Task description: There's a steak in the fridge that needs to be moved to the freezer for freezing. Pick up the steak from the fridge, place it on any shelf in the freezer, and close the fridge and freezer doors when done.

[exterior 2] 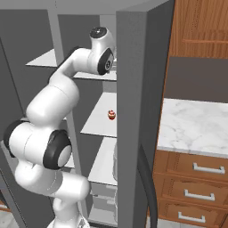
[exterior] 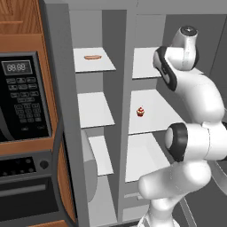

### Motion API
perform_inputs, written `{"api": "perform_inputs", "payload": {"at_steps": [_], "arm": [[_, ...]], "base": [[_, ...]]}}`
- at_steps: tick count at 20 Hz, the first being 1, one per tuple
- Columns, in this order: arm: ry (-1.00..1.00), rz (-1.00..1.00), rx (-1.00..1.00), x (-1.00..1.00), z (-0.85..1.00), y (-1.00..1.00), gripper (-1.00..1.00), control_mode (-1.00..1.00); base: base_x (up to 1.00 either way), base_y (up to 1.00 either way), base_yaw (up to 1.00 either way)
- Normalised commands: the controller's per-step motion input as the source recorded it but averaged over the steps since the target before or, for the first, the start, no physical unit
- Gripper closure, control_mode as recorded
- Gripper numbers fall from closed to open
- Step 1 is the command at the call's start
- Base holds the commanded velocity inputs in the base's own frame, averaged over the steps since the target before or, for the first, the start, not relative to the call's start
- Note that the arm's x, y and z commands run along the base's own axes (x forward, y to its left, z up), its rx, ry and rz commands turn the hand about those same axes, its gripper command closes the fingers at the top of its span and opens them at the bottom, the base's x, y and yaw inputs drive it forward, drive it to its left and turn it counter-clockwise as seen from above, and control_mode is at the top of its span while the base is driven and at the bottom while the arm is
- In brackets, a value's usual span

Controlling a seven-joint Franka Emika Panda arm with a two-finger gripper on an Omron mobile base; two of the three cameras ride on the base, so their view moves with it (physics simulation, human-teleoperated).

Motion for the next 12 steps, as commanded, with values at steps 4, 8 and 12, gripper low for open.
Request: {"api": "perform_inputs", "payload": {"at_steps": [4,8,12], "arm": [[0.00,0.00,0.04,0.25,-0.14,-0.19,-1.00,-1.00],[0.00,0.00,0.04,0.36,-0.13,0.00,-1.00,-1.00],[0.00,0.00,0.03,0.36,-0.13,-0.07,-1.00,-1.00]], "base": [[0.00,0.00,0.00],[0.00,0.00,0.00],[0.00,0.00,0.00]]}}
